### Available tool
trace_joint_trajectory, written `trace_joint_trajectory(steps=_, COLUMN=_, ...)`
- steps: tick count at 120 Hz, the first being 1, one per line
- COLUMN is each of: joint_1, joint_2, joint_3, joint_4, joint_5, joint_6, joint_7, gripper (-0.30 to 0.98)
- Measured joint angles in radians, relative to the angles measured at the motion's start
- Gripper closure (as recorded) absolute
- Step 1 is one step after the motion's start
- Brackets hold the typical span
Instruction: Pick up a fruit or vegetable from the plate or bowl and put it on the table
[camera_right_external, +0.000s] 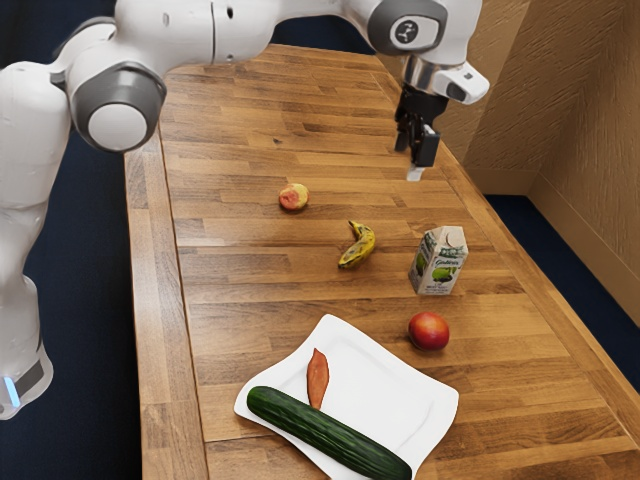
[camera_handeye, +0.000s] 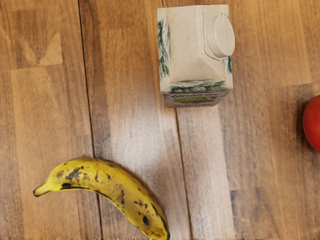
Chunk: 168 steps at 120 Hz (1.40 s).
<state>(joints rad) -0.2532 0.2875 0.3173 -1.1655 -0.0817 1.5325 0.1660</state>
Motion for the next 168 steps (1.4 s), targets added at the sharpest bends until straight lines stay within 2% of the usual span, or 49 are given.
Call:
trace_joint_trajectory(steps=40, joint_1=0.007, joint_2=0.002, joint_3=-0.004, joint_4=0.009, joint_5=-0.008, joint_6=-0.035, joint_7=-0.044, gripper=0.00)
trace_joint_trajectory(steps=46, joint_1=0.008, joint_2=-0.010, joint_3=-0.091, joint_4=0.008, joint_5=-0.015, joint_6=-0.037, joint_7=-0.049, gripper=0.00)
trace_joint_trajectory(steps=58, joint_1=-0.013, joint_2=-0.018, joint_3=-0.322, joint_4=-0.006, joint_5=-0.020, joint_6=-0.041, joint_7=-0.066, gripper=0.00)
trace_joint_trajectory(steps=70, joint_1=-0.032, joint_2=-0.020, joint_3=-0.401, joint_4=-0.013, joint_5=-0.020, joint_6=-0.063, joint_7=-0.083, gripper=0.00)
trace_joint_trajectory(steps=86, joint_1=-0.140, joint_2=-0.016, joint_3=-0.420, joint_4=-0.022, joint_5=0.040, joint_6=-0.079, joint_7=-0.102, gripper=0.00)
trace_joint_trajectory(steps=112, joint_1=-0.272, joint_2=-0.020, joint_3=-0.416, joint_4=-0.055, joint_5=0.086, joint_6=-0.071, joint_7=-0.108, gripper=0.00)
trace_joint_trajectory(steps=118, joint_1=-0.276, joint_2=-0.052, joint_3=-0.416, joint_4=-0.121, joint_5=0.092, joint_6=-0.064, joint_7=-0.102, gripper=0.00)
trace_joint_trajectory(steps=127, joint_1=-0.278, joint_2=-0.175, joint_3=-0.418, joint_4=-0.324, joint_5=0.098, joint_6=-0.028, joint_7=-0.092, gripper=0.00)
trace_joint_trajectory(steps=135, joint_1=-0.283, joint_2=-0.216, joint_3=-0.421, joint_4=-0.431, joint_5=0.098, joint_6=0.009, joint_7=-0.078, gripper=0.00)
trace_joint_trajectory(steps=147, joint_1=-0.279, joint_2=-0.210, joint_3=-0.439, joint_4=-0.516, joint_5=0.086, joint_6=0.103, joint_7=-0.047, gripper=0.00)
trace_joint_trajectory(steps=168, joint_1=-0.281, joint_2=-0.133, joint_3=-0.444, joint_4=-0.535, joint_5=0.077, joint_6=0.231, joint_7=-0.003, gripper=0.00)
